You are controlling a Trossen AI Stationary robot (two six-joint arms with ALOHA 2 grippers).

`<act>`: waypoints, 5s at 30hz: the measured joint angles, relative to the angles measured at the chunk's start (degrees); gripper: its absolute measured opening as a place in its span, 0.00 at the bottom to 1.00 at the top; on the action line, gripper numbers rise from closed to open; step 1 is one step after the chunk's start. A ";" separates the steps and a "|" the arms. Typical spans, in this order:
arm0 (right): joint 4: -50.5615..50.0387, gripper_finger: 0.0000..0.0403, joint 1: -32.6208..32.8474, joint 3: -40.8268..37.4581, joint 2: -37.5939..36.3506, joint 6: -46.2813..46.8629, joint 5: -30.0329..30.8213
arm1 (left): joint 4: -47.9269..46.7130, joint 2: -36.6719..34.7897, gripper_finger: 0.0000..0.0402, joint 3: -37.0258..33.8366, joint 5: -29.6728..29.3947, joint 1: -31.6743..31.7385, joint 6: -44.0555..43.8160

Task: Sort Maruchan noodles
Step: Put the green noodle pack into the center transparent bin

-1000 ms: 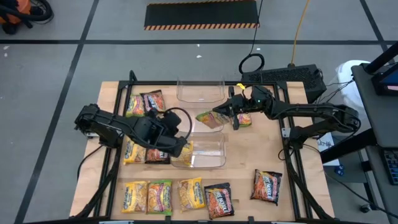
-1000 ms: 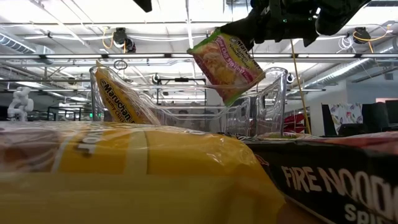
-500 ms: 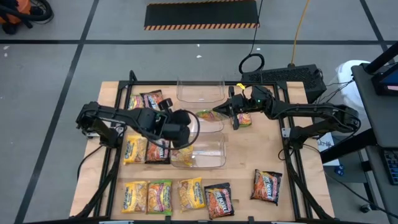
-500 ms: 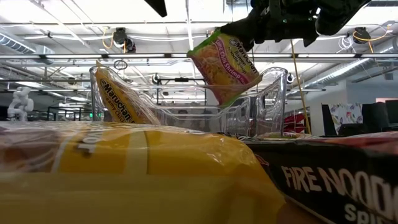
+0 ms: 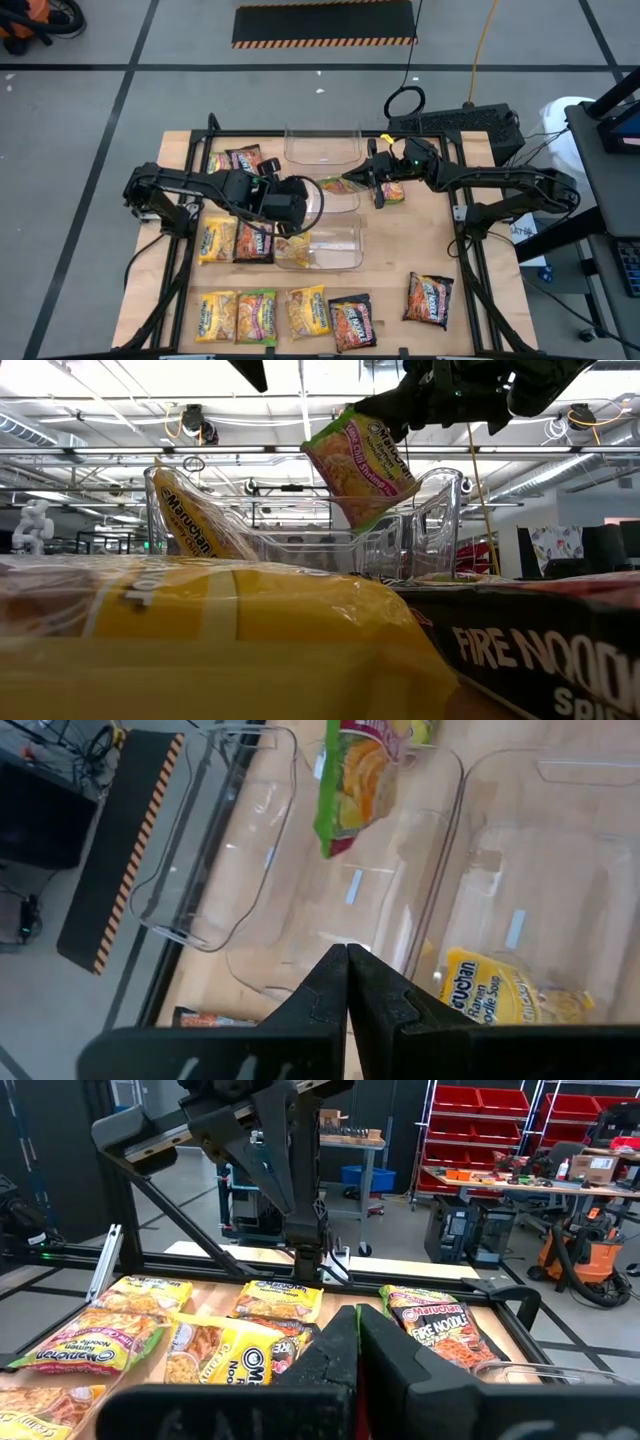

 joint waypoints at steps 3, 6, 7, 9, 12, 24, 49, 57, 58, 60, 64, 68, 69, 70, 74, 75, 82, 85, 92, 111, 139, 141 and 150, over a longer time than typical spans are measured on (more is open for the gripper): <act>0.00 0.00 0.00 0.00 0.00 0.00 0.00 | 0.02 0.04 0.06 0.00 1.43 0.52 0.22; 0.01 0.00 0.00 0.00 0.00 0.01 0.00 | 0.02 0.13 0.09 0.00 2.65 1.13 2.31; 0.00 0.00 0.00 0.00 0.00 0.02 0.00 | 0.02 0.13 0.10 0.00 2.81 1.41 2.97; 0.02 0.00 0.02 0.00 0.00 0.02 0.00 | 0.02 0.13 0.14 0.00 2.93 1.90 4.13; 0.02 0.00 0.01 0.00 0.00 0.02 0.03 | 0.68 0.13 0.18 0.00 2.94 2.99 5.67; 0.83 0.00 0.00 0.00 -0.02 -0.96 0.05 | 9.33 0.13 0.21 0.00 12.15 10.04 10.87; 0.87 0.00 0.00 0.00 -0.02 -1.09 0.05 | 13.05 5.24 0.21 -0.02 23.90 13.33 17.63; 0.76 0.00 0.00 0.00 -0.02 -1.09 0.05 | 11.92 4.94 0.21 0.02 22.30 13.33 18.47; 0.76 0.00 0.02 0.00 -0.02 -1.09 0.05 | 11.88 4.96 0.21 0.02 21.44 13.33 18.58; 0.50 0.00 0.01 0.00 -0.02 -1.08 0.03 | 11.88 4.99 0.21 0.02 19.43 13.33 18.90; -0.20 0.00 0.02 -0.02 -0.02 -1.11 0.03 | 12.03 4.42 0.21 0.02 16.20 13.51 20.06; -0.11 0.00 0.00 -0.02 -0.02 -1.47 0.03 | 12.00 4.52 0.21 0.02 21.29 14.41 19.79; -0.11 0.00 0.00 -0.02 -0.02 -1.51 0.03 | 12.00 4.52 0.21 0.02 22.69 14.61 19.86; -0.11 0.00 0.01 -0.02 -0.02 -1.51 0.03 | 12.00 4.52 0.21 0.02 23.20 14.69 19.91; -0.10 0.00 0.00 -0.02 -0.02 -1.51 0.03 | 12.25 4.52 0.21 0.02 23.37 15.24 19.80; -0.11 0.00 0.00 -0.02 -0.02 -1.51 0.03 | 12.41 4.52 0.21 0.02 23.35 15.48 19.79; -0.07 0.00 0.01 -0.02 -0.02 -2.04 0.03 | 12.59 4.90 0.21 0.02 23.37 16.61 20.04; -0.07 0.00 0.00 -0.02 -0.02 -2.31 0.03 | 12.76 5.03 0.21 -0.04 24.16 16.82 19.79; -0.08 0.00 0.00 -0.02 -0.02 -2.37 0.00 | 15.71 5.01 0.21 -0.02 25.69 16.72 20.04; -0.11 0.00 0.00 -0.02 -0.02 -2.38 -0.11 | 14.99 7.80 0.21 -0.02 25.62 17.13 19.85; -0.11 0.00 0.00 -0.02 0.00 -2.38 -0.17 | 14.56 9.27 0.20 -0.02 25.59 17.12 15.64; -0.07 0.00 0.00 -0.02 0.00 -2.38 -0.17 | 14.79 9.14 0.20 0.00 25.57 17.09 15.27; -0.09 0.00 0.00 -0.02 0.00 -2.38 -0.17 | 14.16 9.16 0.20 0.00 25.56 17.09 12.65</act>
